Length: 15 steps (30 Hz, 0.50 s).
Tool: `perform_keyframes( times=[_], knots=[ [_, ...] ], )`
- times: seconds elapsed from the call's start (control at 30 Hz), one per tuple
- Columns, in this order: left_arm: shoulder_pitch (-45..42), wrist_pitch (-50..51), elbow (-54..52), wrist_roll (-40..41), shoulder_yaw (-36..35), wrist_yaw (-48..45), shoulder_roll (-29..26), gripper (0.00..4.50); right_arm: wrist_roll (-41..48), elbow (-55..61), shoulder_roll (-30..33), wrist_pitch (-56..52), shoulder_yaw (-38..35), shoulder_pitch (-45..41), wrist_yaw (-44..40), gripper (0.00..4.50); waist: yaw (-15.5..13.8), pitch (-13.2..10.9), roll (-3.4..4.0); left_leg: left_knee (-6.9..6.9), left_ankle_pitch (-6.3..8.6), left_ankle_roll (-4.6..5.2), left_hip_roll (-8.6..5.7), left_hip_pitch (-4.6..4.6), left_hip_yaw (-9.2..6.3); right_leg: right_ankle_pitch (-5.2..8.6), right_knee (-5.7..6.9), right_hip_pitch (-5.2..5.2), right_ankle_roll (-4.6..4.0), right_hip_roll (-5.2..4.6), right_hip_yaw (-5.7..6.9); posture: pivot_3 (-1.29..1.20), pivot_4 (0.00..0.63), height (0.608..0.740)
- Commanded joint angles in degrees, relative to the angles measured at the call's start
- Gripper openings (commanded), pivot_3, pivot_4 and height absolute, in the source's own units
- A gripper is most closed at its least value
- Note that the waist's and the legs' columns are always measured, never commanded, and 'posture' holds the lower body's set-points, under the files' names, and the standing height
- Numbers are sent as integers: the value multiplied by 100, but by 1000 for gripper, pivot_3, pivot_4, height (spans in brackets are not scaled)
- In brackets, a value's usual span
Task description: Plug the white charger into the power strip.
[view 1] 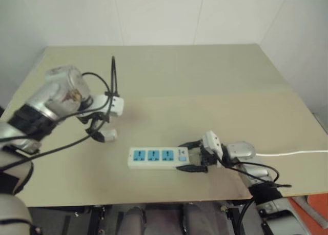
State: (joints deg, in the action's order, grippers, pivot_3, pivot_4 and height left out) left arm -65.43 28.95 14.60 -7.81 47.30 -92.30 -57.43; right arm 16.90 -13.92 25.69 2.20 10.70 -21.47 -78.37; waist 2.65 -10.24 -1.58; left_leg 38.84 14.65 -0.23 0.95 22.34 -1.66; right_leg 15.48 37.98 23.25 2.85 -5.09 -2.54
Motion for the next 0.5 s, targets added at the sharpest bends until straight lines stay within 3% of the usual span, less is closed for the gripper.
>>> perform_keyframes(
  times=[0.03, 0.47, 0.5],
  knots=[
    [110, 115, 35, -271, -223, -20, 129, 4500, 53, 274, -48, -71, 45, 46, 86, 3413, -1, 0, 0, 0, 0, 0, 0, -1, 0, 0, 1, 0, 0, 0, 0, 0, 150, 740],
    [448, 110, 174, -904, -538, 189, 643, 4500, 77, 445, -103, -148, 54, 178, 253, 3413, -5, 0, 0, 1, 0, 0, 0, 0, 0, 0, 1, 0, 0, -1, 0, 0, 150, 740],
    [446, 83, 261, -969, -563, 272, 706, 4318, 80, 457, -95, -150, 51, 190, 256, 3413, -6, 0, 0, 1, 0, 0, 0, 0, 0, 0, 1, 0, 0, -1, 0, 0, 150, 740]
  ],
)
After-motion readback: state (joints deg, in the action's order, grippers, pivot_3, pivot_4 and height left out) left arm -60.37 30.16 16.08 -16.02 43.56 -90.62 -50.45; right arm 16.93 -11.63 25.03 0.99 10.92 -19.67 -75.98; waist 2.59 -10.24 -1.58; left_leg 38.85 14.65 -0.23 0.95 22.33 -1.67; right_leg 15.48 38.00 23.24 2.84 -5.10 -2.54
